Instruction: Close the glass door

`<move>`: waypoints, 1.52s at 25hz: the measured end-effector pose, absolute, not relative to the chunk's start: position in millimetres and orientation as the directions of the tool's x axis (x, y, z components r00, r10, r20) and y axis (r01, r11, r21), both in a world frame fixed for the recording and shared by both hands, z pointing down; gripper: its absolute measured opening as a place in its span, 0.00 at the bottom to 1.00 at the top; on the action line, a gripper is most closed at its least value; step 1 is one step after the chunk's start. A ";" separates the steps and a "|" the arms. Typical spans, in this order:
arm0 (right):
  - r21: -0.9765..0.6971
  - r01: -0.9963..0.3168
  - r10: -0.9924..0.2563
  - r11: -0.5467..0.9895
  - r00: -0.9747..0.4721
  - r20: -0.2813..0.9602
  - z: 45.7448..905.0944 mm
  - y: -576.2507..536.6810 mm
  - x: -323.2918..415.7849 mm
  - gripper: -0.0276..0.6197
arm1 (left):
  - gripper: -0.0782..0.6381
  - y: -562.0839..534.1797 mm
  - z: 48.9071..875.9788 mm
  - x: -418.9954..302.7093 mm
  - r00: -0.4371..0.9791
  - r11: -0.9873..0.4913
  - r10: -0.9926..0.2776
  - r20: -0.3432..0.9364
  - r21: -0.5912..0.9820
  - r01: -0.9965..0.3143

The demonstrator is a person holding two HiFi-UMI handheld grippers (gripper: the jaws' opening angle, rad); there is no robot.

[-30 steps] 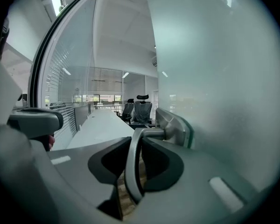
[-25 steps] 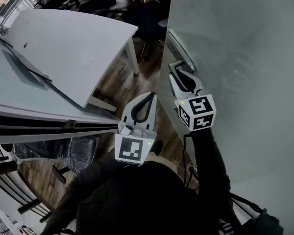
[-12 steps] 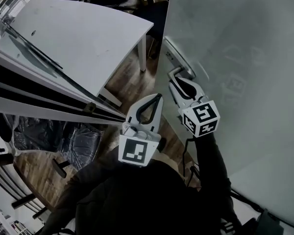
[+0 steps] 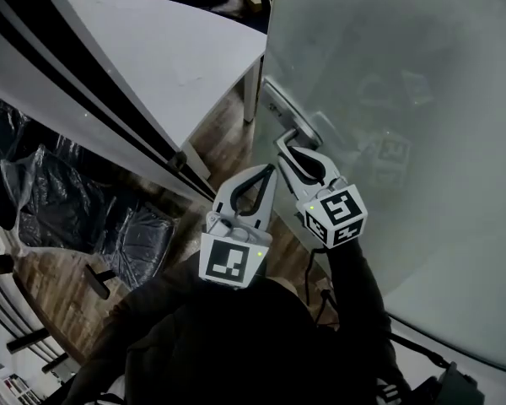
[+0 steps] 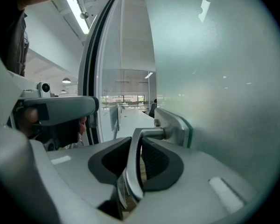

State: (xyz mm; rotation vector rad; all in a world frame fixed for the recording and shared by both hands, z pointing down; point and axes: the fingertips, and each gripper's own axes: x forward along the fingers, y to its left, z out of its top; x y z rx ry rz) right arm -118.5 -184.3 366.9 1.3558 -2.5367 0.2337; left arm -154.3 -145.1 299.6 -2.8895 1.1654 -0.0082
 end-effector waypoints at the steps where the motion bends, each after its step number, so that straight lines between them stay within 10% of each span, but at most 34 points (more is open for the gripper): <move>1: -0.025 -0.828 -0.788 0.560 -0.541 0.294 366.9 -178.6 -123.8 0.15 | 0.10 -139.7 299.1 -158.0 0.713 -0.713 -0.701 -0.003 -0.026 -0.701; 38: -0.015 -0.692 -0.666 0.722 -0.700 0.256 366.4 -59.8 -250.1 0.15 | 0.10 -64.1 274.6 -275.6 0.589 -0.588 -0.807 -0.033 -0.039 -0.808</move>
